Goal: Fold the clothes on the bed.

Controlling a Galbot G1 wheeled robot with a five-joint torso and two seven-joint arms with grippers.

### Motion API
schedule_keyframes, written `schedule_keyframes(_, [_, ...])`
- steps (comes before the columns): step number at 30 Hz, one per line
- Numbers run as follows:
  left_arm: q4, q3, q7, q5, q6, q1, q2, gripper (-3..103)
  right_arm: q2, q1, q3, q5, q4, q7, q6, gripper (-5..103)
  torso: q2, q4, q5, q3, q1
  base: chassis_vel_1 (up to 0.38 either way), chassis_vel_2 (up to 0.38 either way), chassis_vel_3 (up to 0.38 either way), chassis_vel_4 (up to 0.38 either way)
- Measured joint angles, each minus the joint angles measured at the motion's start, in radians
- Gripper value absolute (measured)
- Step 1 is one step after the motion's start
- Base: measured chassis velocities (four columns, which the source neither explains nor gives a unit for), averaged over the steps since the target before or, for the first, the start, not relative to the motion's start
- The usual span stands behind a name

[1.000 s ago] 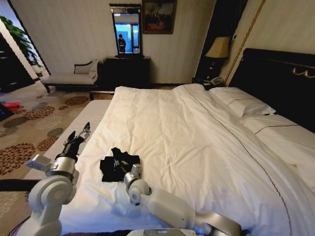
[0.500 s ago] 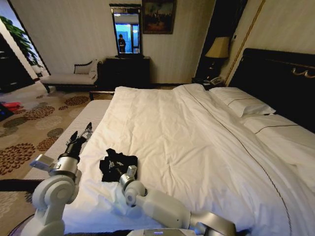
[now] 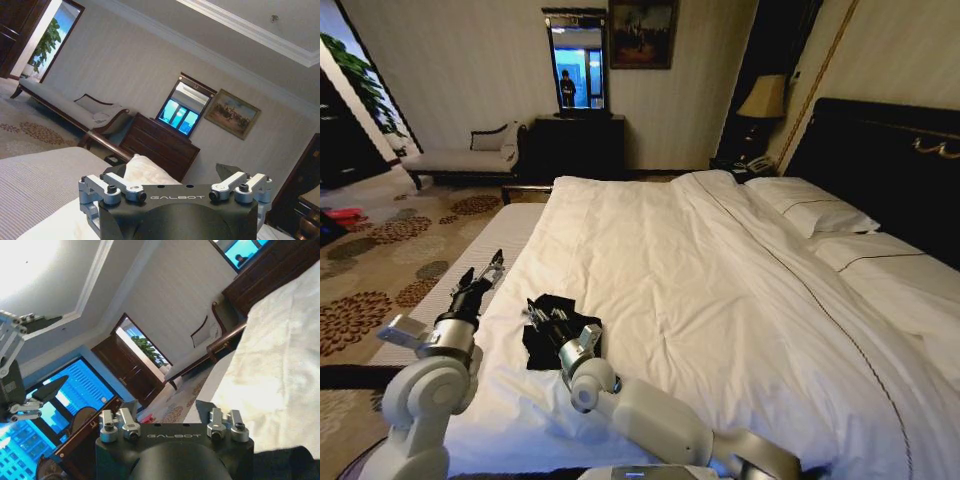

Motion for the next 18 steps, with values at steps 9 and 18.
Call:
schedule_keyframes(9, [0.001,-0.014,0.0,-0.015,0.0,0.0,0.009,100,-0.022,-0.028,0.092,0.14,-0.115,0.02,-0.027,98,0.0,-0.0001,0.0,0.0,0.0,0.0,0.0,0.0,0.0])
schedule_keyframes(18, [0.006,0.0,-0.001,-0.002,0.0,-0.003,0.005,100,0.027,-0.023,0.062,0.24,-0.165,0.001,-0.053,100,0.0,-0.0002,-0.0002,0.0,0.0,0.0,0.0,0.0,0.0])
